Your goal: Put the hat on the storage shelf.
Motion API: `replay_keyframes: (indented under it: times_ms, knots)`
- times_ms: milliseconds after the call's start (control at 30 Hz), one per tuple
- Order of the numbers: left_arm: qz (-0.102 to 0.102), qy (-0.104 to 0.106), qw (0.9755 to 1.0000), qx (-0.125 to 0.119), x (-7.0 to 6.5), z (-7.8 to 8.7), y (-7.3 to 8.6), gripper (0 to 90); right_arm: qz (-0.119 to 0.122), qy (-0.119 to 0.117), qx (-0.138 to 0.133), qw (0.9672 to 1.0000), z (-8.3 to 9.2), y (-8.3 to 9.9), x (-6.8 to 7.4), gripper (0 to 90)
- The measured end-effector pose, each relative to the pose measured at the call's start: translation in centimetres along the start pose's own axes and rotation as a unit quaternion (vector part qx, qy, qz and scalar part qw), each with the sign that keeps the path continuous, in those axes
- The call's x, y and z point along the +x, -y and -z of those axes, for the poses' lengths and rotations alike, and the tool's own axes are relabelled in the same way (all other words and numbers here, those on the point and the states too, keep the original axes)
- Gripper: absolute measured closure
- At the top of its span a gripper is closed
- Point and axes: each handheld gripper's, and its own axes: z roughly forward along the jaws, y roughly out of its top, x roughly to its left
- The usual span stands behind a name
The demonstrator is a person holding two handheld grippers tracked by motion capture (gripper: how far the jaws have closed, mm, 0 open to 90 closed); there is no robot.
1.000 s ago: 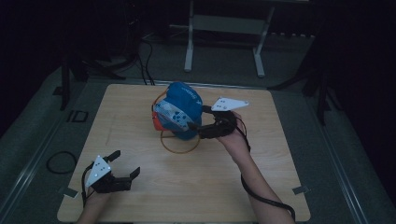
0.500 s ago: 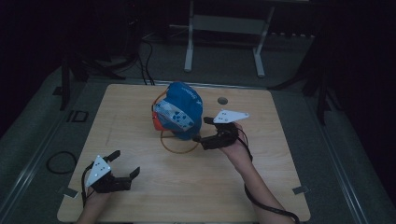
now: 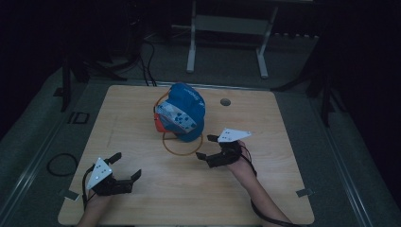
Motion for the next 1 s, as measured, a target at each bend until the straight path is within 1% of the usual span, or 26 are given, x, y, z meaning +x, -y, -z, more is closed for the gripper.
replay_keyframes:
  times_ms: [133, 233, 300, 333, 467, 600, 733, 833, 867, 933, 1000]
  knots:
    - [-0.002, 0.001, 1.0, 0.0, -0.1, 0.0, 0.0, 1.9, -0.008, -0.001, 0.009, 0.9999, -0.1, 1.4, -0.1, 15.5]
    - [-0.003, 0.002, 1.0, 0.001, -0.1, 0.0, 0.0, 1.9, -0.012, -0.001, 0.008, 0.9999, -0.1, 2.3, -0.3, 15.5]
    - [-0.003, 0.001, 1.0, -0.001, -0.1, 0.0, 0.0, 1.9, -0.012, 0.004, 0.014, 0.9998, 0.0, 3.0, -0.3, 15.5]
    - [-0.003, 0.0, 1.0, 0.0, -0.1, 0.0, 0.0, 1.9, -0.011, 0.005, 0.015, 0.9998, 0.1, 3.4, -0.4, 15.5]
    - [-0.004, 0.001, 1.0, 0.002, -0.1, -0.1, 0.0, 1.9, -0.025, 0.004, 0.018, 0.9995, 0.5, 4.7, -0.8, 15.5]
    - [-0.004, 0.001, 1.0, 0.001, -0.1, -0.1, 0.0, 1.9, -0.027, 0.011, 0.025, 0.9992, 1.1, 5.7, -1.0, 15.4]
    - [-0.003, 0.001, 1.0, 0.002, -0.1, -0.1, 0.0, 1.9, -0.035, 0.018, 0.025, 0.9989, 1.7, 6.6, -1.3, 15.4]
    - [-0.003, 0.001, 1.0, 0.003, -0.1, -0.1, 0.1, 1.9, -0.035, 0.025, 0.029, 0.9986, 2.1, 7.2, -1.4, 15.4]
    - [-0.003, 0.002, 1.0, 0.002, -0.1, -0.1, 0.1, 1.9, -0.034, 0.032, 0.031, 0.9984, 2.2, 7.2, -1.5, 15.4]
    - [-0.005, 0.001, 1.0, 0.003, -0.1, 0.0, 0.0, 1.9, -0.037, 0.033, 0.022, 0.9985, 2.4, 7.2, -1.5, 15.4]
    - [-0.005, 0.001, 1.0, 0.002, -0.1, 0.0, 0.0, 1.9, -0.036, 0.037, 0.021, 0.9985, 2.5, 7.2, -1.6, 15.4]
